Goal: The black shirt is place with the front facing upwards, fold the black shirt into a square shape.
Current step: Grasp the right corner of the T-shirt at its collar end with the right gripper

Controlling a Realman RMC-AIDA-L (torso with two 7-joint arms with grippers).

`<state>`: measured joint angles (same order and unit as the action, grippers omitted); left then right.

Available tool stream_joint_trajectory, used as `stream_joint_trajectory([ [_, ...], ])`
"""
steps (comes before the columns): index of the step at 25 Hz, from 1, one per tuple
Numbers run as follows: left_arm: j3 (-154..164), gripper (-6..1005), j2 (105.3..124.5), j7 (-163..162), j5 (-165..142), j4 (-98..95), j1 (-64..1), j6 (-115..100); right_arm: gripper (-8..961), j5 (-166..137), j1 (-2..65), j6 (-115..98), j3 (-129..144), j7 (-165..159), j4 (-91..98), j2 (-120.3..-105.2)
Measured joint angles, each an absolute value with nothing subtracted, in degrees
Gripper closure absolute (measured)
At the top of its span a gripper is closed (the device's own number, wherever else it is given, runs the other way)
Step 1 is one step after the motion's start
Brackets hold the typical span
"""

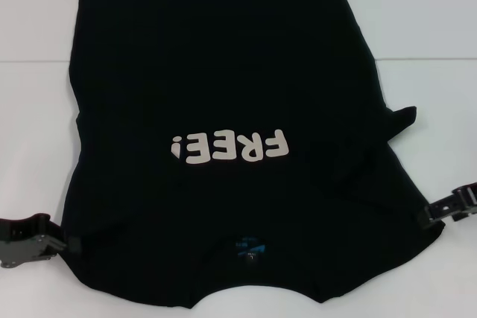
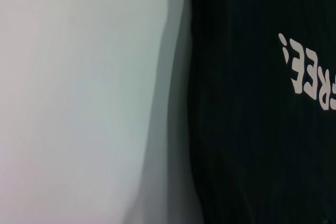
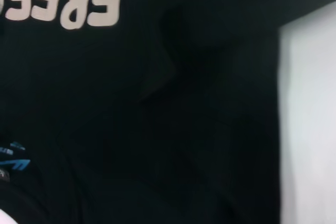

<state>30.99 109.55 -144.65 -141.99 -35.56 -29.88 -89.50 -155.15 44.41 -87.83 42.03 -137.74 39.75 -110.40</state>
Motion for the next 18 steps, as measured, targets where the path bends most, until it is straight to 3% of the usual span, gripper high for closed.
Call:
stream_joint_trajectory([
  [4,31.0,972,109.59,-144.6,-142.0,-35.5,-29.9,-89.5,38,-155.5,45.2,-86.4,42.7,-137.6,38.1,-111.31],
  [18,31.0,972,109.59,-144.1,-141.9,-35.6,-30.1,-90.0,40,-155.4,45.7,-85.0,43.9,-137.8,37.1,-111.57],
])
